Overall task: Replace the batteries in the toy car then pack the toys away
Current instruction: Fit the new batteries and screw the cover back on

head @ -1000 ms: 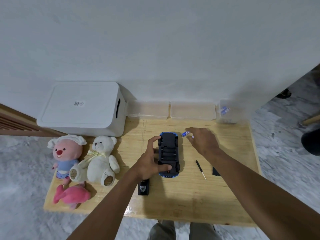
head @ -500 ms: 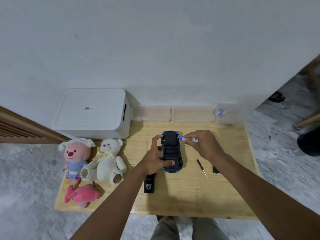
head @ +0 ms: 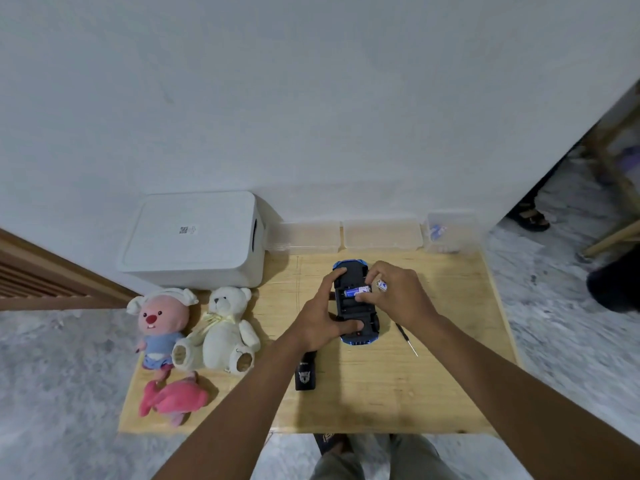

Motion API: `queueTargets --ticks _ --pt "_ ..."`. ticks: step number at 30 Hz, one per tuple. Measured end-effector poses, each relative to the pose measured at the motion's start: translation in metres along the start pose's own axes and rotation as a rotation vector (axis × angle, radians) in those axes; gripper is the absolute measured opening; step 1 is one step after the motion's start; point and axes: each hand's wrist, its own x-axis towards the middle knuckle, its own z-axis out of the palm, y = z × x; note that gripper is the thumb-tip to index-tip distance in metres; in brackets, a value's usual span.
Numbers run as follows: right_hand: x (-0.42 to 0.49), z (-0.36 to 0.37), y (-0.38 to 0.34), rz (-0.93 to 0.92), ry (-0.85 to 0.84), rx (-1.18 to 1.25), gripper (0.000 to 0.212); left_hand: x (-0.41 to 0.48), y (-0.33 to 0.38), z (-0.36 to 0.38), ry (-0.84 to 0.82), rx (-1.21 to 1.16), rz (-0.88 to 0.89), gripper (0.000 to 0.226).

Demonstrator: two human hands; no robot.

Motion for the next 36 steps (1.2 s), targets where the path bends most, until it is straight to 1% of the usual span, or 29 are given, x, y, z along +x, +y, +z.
queueTargets --ticks 3,6,10,12,16,20,25,29,33,36 --pt "-0.007 0.005 0.001 0.048 0.109 0.093 0.034 0.0 0.002 -0.001 -0.005 -0.013 0.018 0.102" --pt "-0.012 0.011 -0.001 0.069 0.208 0.115 0.032 0.0 0.004 -0.001 0.01 -0.036 0.026 0.102" --pt "-0.013 0.017 -0.003 0.041 0.231 0.132 0.02 -0.001 0.003 -0.004 0.04 -0.08 0.039 0.102" --pt "-0.014 0.018 -0.006 0.05 0.238 0.143 0.018 -0.001 0.003 -0.007 0.042 -0.082 0.044 0.103" --pt "-0.012 0.017 -0.016 0.133 0.254 0.192 0.016 -0.003 0.004 -0.009 0.036 -0.079 0.06 0.104" --pt "-0.007 0.017 -0.026 0.172 0.24 0.183 0.012 -0.006 0.006 -0.009 0.034 -0.082 0.067 0.102" --pt "-0.01 0.022 -0.032 0.125 0.226 0.153 0.008 -0.005 0.013 -0.007 0.037 -0.075 0.092 0.102" --pt "-0.012 0.024 -0.035 0.107 0.165 0.114 0.007 -0.004 0.019 -0.004 0.033 -0.064 0.114 0.103" --pt "-0.011 0.011 -0.033 0.162 0.071 0.148 0.011 -0.003 0.019 -0.006 0.004 -0.037 0.08 0.103" --pt "-0.013 0.0 -0.03 0.136 0.014 0.174 0.008 -0.004 0.017 -0.008 -0.005 -0.044 0.053 0.104"
